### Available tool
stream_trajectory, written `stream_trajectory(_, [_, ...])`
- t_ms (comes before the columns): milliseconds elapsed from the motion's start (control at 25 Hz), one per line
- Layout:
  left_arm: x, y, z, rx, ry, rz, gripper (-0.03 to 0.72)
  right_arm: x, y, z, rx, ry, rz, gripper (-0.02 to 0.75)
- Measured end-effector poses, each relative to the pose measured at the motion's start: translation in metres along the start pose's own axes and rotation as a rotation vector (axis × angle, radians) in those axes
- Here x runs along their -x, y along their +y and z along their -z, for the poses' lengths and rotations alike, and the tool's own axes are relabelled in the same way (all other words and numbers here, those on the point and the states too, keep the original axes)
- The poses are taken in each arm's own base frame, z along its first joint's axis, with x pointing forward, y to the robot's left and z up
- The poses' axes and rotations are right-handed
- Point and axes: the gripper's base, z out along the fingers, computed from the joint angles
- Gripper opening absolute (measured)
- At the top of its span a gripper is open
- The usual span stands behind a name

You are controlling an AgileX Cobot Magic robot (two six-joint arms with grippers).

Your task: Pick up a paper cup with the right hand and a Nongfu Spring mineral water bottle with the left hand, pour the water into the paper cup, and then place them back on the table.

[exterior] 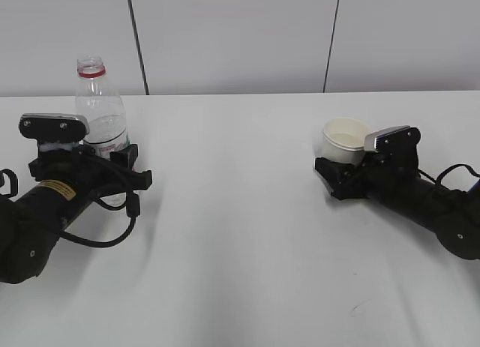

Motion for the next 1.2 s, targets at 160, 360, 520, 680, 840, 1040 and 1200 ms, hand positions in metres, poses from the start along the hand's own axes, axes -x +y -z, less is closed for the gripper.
stream_trajectory(160, [-0.0001, 0.0, 0.0, 0.0, 0.0, 0.0, 0.328, -0.0002, 0.0017, 0.0004, 0.016, -0.001, 0.006, 0.526])
stream_trajectory(360, [-0.0001, 0.0, 0.0, 0.0, 0.0, 0.0, 0.328, -0.0002, 0.0013, 0.0005, 0.011, -0.001, 0.004, 0.526])
stream_trajectory(520, [-0.0001, -0.0001, 0.0, -0.001, 0.0, 0.0, 0.328, -0.0004, 0.0006, 0.0008, 0.002, -0.002, -0.002, 0.567])
stream_trajectory(680, [-0.0001, -0.0001, 0.0, -0.001, 0.0, 0.0, 0.328, 0.0, 0.0003, 0.0008, -0.002, -0.007, -0.004, 0.619])
stream_trajectory(840, [-0.0001, -0.0001, 0.0, -0.001, 0.0, 0.0, 0.328, -0.0001, 0.0002, 0.0011, -0.004, -0.008, -0.007, 0.629])
stream_trajectory(1040, [-0.0001, -0.0001, 0.0, -0.001, 0.0, 0.0, 0.328, -0.0008, 0.0007, 0.0019, -0.004, -0.007, -0.008, 0.63])
stream_trajectory(1200, [-0.0001, -0.0001, 0.0, -0.001, 0.0, 0.0, 0.328, -0.0029, 0.003, 0.0073, -0.01, 0.003, -0.021, 0.631])
